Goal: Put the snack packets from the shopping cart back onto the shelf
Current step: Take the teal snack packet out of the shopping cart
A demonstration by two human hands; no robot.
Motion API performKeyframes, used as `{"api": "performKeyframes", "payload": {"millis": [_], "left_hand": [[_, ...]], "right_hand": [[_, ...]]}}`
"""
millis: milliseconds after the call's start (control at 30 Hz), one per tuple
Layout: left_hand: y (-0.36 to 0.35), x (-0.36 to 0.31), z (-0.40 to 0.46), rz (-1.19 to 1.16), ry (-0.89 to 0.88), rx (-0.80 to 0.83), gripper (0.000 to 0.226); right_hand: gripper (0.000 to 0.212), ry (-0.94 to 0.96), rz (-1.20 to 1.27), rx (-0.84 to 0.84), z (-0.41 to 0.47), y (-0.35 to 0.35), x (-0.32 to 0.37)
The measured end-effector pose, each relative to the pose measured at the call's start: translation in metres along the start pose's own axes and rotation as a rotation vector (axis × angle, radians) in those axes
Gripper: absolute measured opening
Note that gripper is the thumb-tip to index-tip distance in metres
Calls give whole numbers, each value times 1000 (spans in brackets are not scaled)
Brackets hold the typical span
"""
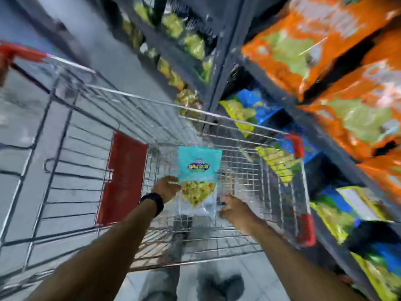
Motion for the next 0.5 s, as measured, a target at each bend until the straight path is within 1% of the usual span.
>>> {"api": "performKeyframes", "payload": {"millis": [33,67,100,133,167,200,233,267,333,400,433,467,500], "left_hand": [[1,11,9,24,76,10,19],[1,22,24,15,119,14,19],[-1,32,36,110,142,15,35],[-7,41,47,143,166,46,43],[-17,46,54,140,153,106,36],[-26,50,63,134,132,137,24],[-35,54,72,119,106,169,19],[-42,57,80,90,88,183,21],[-52,62,91,75,71,184,46],[-56,64,92,64,70,164,61],[-56,64,92,63,74,155,62],[-55,62,91,75,71,152,57],[-55,57,87,104,57,161,46]], "right_hand": [[60,-53,42,9,19,-10,-9],[66,-92,80,5,36,-18,-17],[71,-118,102,-8,52,-25,-23],[76,-128,109,-17,66,-30,-28],[82,-129,128,-26,79,-35,-32],[85,-132,177,-51,90,-37,-36],[87,-144,237,-85,99,-37,-40],[87,-163,291,-119,107,-36,-44],[77,-192,390,-154,119,-38,-51],[64,-209,460,-166,126,-39,-53],[58,-214,484,-172,126,-39,-52],[55,-219,510,-168,124,-39,-50],[54,-228,540,-151,121,-41,-48]]}}
Point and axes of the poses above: each hand's wrist, its own z-axis towards the middle knuckle, its own y-axis out of the back of the hand, x = y × z, the point moved 9 cm from there along z, towards the middle knuckle, and after that the axes turned 13 degrees about z, right-handed, at the moved point
